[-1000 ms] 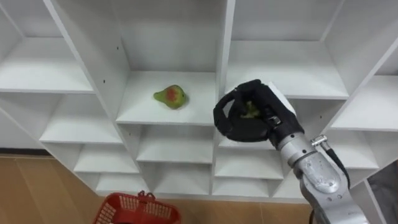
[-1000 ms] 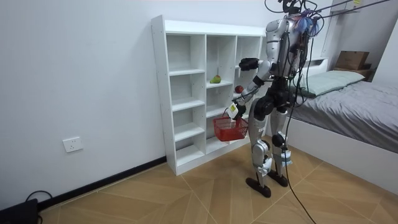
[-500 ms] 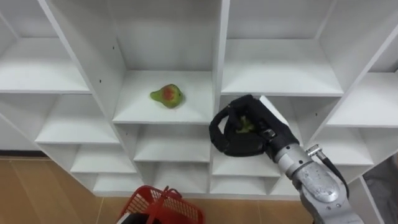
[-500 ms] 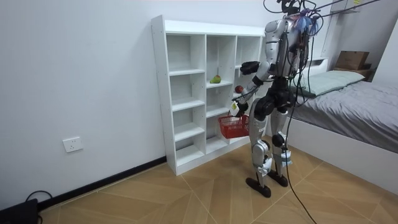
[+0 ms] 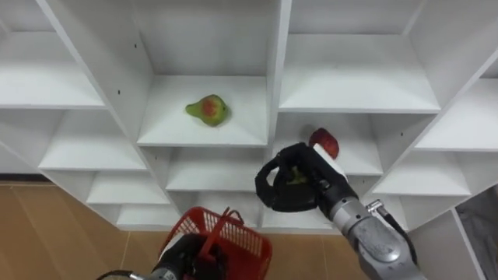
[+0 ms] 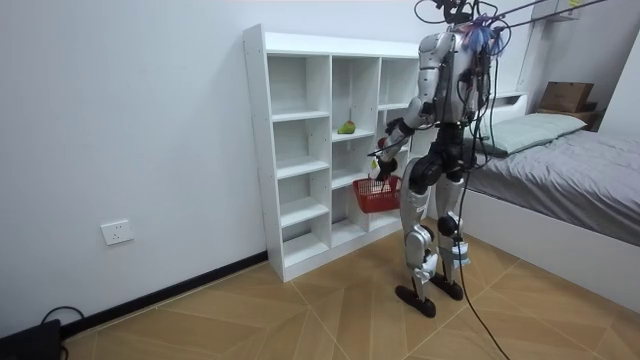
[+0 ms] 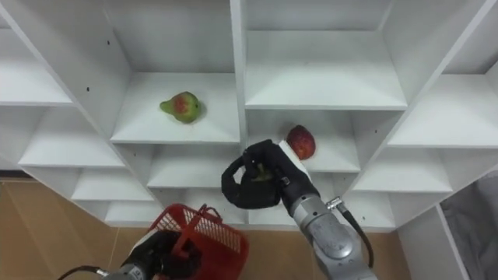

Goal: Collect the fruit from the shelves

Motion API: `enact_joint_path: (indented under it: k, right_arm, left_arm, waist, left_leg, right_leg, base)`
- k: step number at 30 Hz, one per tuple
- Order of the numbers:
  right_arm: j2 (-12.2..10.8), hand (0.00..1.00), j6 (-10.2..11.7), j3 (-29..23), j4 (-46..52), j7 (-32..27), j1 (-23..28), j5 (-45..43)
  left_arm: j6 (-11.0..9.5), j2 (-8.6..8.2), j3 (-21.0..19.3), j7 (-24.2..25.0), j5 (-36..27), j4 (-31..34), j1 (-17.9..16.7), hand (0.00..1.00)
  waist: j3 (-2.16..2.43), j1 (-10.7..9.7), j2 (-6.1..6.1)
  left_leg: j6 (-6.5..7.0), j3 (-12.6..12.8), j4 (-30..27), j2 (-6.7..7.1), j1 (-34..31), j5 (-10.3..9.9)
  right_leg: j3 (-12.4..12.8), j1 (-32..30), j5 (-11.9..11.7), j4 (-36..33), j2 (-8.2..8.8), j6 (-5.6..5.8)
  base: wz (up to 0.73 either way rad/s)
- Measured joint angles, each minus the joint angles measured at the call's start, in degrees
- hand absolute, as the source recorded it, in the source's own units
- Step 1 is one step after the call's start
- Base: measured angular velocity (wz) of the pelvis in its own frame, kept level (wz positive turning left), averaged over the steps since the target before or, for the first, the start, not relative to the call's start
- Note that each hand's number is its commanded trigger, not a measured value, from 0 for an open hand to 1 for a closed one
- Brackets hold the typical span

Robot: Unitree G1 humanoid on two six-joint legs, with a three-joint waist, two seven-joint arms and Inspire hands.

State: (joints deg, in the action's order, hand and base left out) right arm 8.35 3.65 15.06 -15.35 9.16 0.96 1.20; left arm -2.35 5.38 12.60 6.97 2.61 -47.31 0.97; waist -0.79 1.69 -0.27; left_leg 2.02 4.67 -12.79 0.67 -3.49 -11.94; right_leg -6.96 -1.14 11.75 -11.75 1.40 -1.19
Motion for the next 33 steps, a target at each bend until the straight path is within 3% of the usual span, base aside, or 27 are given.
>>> enact_joint_path:
  k: [11, 15, 25, 26, 28, 29, 30, 31, 33]
  right_arm:
    - [0.2, 1.0, 0.2, 1.8, -6.8, -2.7, -3.6, 1.0]
    - [0.2, 1.0, 1.3, 1.8, -11.1, -3.7, -6.8, 1.0]
    - [0.1, 1.0, 3.2, 1.7, -14.8, -4.0, -7.3, 3.5]
    - [0.0, 1.0, 3.7, 1.7, -16.1, -4.0, -7.7, 3.7]
    - [-0.1, 1.0, 4.2, 1.7, -17.8, -4.2, -8.1, 4.5]
    - [-0.6, 1.0, 4.3, 1.6, -18.5, -4.4, -8.5, 5.0]
    - [-1.0, 1.0, 4.8, 1.8, -18.8, -4.6, -8.9, 5.4]
    - [-1.2, 1.0, 5.1, 1.9, -19.1, -4.9, -9.0, 5.7]
    - [-1.3, 1.0, 5.1, 2.9, -21.2, -5.3, -9.0, 7.6]
  left_arm:
    - [-0.8, 0.05, 0.8, 1.0, -0.9, 0.0, 2.7, 1.0]
    - [-2.3, 0.11, 0.8, 1.2, -0.9, 0.2, 3.5, 1.0]
    - [-4.4, 0.3, 0.9, 5.1, -0.9, 1.4, 4.1, 1.0]
    - [-4.7, 0.27, 1.1, 5.1, -0.9, 1.4, 4.4, 1.0]
    - [-5.1, 0.1, 1.8, 5.1, -1.2, 2.2, 4.5, 1.0]
    - [-5.3, 0.36, 2.2, 5.1, -2.4, 2.7, 4.5, 1.0]
    - [-5.3, 0.28, 2.0, 4.9, -3.7, 2.9, 4.4, 1.0]
    - [-5.3, 0.16, 1.9, 5.0, -4.3, 3.0, 4.5, 1.0]
    - [-5.5, -0.61, 2.4, 5.2, -5.0, 3.5, 4.9, 1.0]
  waist:
    - [-0.12, 0.0, 0.33]
    - [-0.22, 0.4, 0.57]
    - [-0.29, 0.3, 0.73]
    - [-0.3, 0.3, 0.73]
    - [-0.46, 0.5, 0.89]
    - [-0.55, 0.9, 0.91]
    - [-0.61, 1.5, 1.29]
    - [-0.74, 1.4, 1.84]
    - [-0.78, 0.9, 2.02]
  left_leg:
    - [-0.01, -1.1, 0.0, 0.03, -3.3, 0.3]
    - [0.01, -1.4, -0.1, 0.05, -4.4, 0.4]
    - [-0.02, -2.0, 0.1, 0.04, -6.0, 0.4]
    - [-0.07, -2.8, 0.2, 0.02, -5.9, 0.5]
    - [-0.26, -6.6, 0.2, -0.25, -5.7, 0.7]
    - [-0.31, -10.1, 0.1, -0.4, -5.8, 0.7]
    - [-0.71, -11.2, 0.0, -0.48, -6.5, 0.6]
    - [-1.19, -11.3, 0.0, -0.78, -7.0, 0.8]
    - [-1.87, -8.9, 1.2, -1.14, -6.9, 1.2]
  right_leg:
    - [-1.0, -2.8, -0.2, 0.1, -0.35, -0.06]
    - [-1.4, -4.0, -0.2, 0.0, -0.28, -0.06]
    - [-2.4, -5.8, -0.2, -0.1, 0.1, -0.06]
    - [-2.9, -6.1, -0.2, -0.7, 0.08, -0.05]
    - [-4.4, -8.4, 0.0, -4.0, -0.03, 0.18]
    - [-3.9, -10.0, -0.3, -3.2, -0.54, 0.06]
    - [-4.8, -10.6, -3.6, 0.0, -0.52, -1.27]
    - [-5.1, -10.3, -4.6, 0.6, -0.83, -1.46]
    - [-6.2, -9.8, -4.8, 1.1, -0.94, -1.54]
  base:
    - [0.04]
    - [0.02]
    - [0.01]
    - [0.0]
    - [-0.16]
    - [-0.5]
    - [-0.47]
    - [-0.26]
    - [0.16]
